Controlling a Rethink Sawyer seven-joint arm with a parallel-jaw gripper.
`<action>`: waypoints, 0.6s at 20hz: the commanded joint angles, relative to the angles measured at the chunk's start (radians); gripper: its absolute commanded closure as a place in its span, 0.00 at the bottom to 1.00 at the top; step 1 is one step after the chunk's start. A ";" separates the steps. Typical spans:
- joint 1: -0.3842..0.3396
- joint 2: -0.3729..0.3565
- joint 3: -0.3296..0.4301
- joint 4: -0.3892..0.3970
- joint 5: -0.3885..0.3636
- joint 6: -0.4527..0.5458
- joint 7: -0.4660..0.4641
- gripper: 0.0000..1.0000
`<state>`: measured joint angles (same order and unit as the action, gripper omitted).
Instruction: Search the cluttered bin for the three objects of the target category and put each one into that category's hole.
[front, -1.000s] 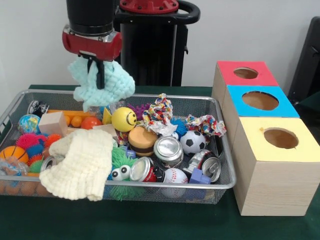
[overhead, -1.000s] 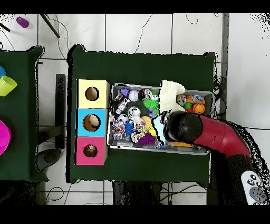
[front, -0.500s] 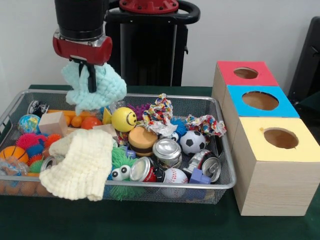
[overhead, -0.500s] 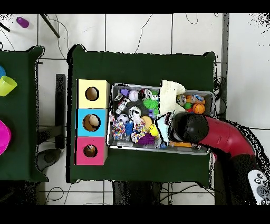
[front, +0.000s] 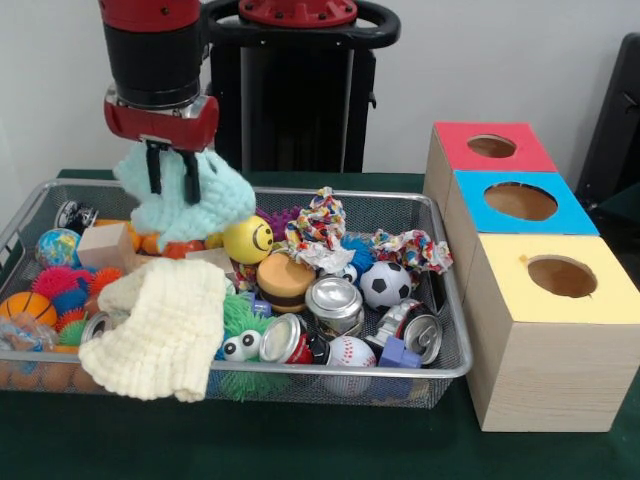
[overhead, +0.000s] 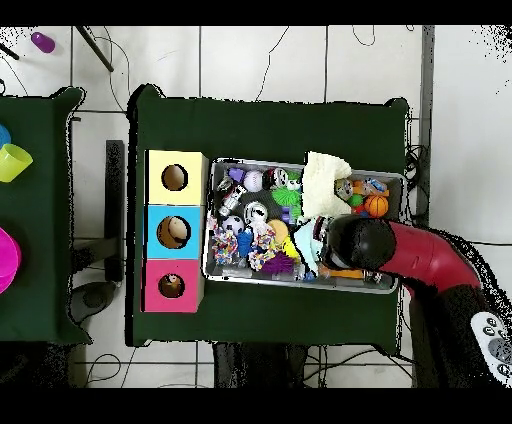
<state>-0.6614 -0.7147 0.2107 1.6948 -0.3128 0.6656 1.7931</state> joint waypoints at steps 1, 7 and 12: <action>-0.040 0.050 0.146 -0.013 -0.068 -0.014 -0.201 0.00; -0.052 0.088 0.169 -0.025 -0.082 -0.007 -0.172 0.00; -0.041 0.079 0.169 -0.012 -0.098 -0.025 -0.129 0.00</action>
<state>-0.6997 -0.6695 0.2885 1.6944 -0.3565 0.6654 1.7931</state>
